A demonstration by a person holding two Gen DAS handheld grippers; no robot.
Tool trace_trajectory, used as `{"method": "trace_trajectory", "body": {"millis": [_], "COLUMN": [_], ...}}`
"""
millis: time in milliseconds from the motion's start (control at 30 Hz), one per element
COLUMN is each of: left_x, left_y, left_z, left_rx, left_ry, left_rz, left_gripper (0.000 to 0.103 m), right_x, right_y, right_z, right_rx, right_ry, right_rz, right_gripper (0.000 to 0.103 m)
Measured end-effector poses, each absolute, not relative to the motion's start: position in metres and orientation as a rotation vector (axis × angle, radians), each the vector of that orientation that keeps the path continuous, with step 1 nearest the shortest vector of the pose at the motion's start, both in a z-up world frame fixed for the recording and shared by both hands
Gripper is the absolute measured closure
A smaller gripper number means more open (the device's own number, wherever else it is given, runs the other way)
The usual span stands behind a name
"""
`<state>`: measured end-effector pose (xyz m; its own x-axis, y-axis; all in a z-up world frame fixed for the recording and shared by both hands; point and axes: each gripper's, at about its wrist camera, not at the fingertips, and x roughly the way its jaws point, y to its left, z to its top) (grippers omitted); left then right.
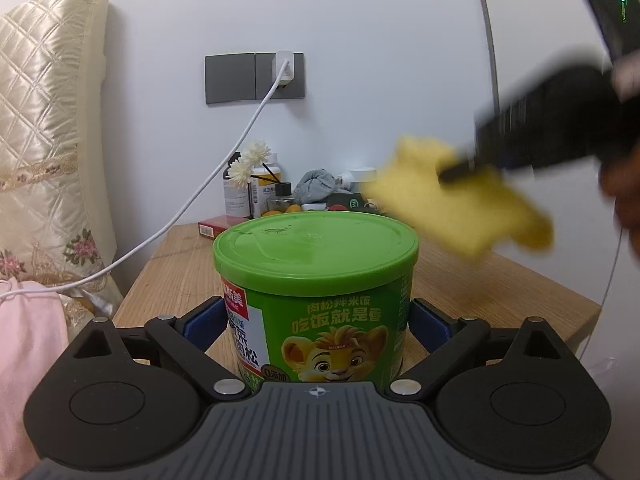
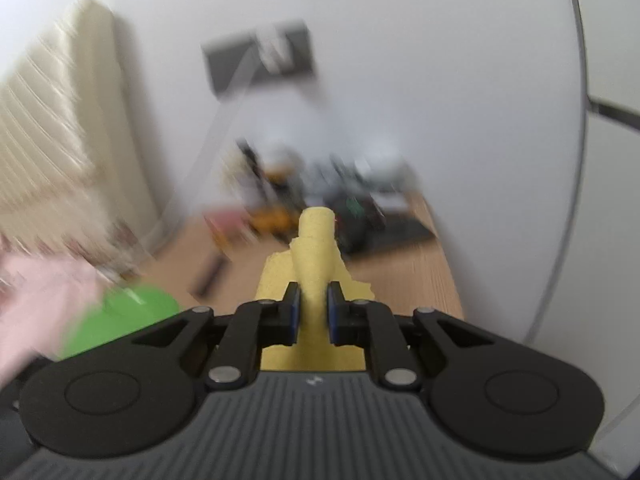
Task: Clean container
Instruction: 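Grasp the yellow cloth with the right gripper and lift it, then bring the held cloth onto the green canister lid with the right gripper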
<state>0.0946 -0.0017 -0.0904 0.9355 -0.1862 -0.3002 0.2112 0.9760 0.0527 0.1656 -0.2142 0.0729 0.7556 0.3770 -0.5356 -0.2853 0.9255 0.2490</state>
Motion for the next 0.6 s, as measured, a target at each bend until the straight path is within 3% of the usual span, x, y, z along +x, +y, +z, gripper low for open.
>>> {"method": "trace_trajectory", "body": {"millis": [167,333,600], "left_x": [0.094,0.093,0.093], "left_y": [0.000,0.000,0.002], "left_z": [-0.091,-0.092,-0.094], "left_rx": [0.088,0.089,0.088], "left_ry": [0.296,0.289,0.283], "left_rz": [-0.207,-0.210,-0.216], "left_gripper": [0.005,0.005,0.005], "right_x": [0.150,0.146,0.151], "right_y": [-0.178,-0.140,-0.126], "right_z": [0.098,0.072,0.065], "right_rx": [0.138,0.012,0.014], "right_ry": [0.613,0.699,0.673], "right_rz": [0.559,0.635,0.667], "right_gripper": [0.088,0.088,0.088]}}
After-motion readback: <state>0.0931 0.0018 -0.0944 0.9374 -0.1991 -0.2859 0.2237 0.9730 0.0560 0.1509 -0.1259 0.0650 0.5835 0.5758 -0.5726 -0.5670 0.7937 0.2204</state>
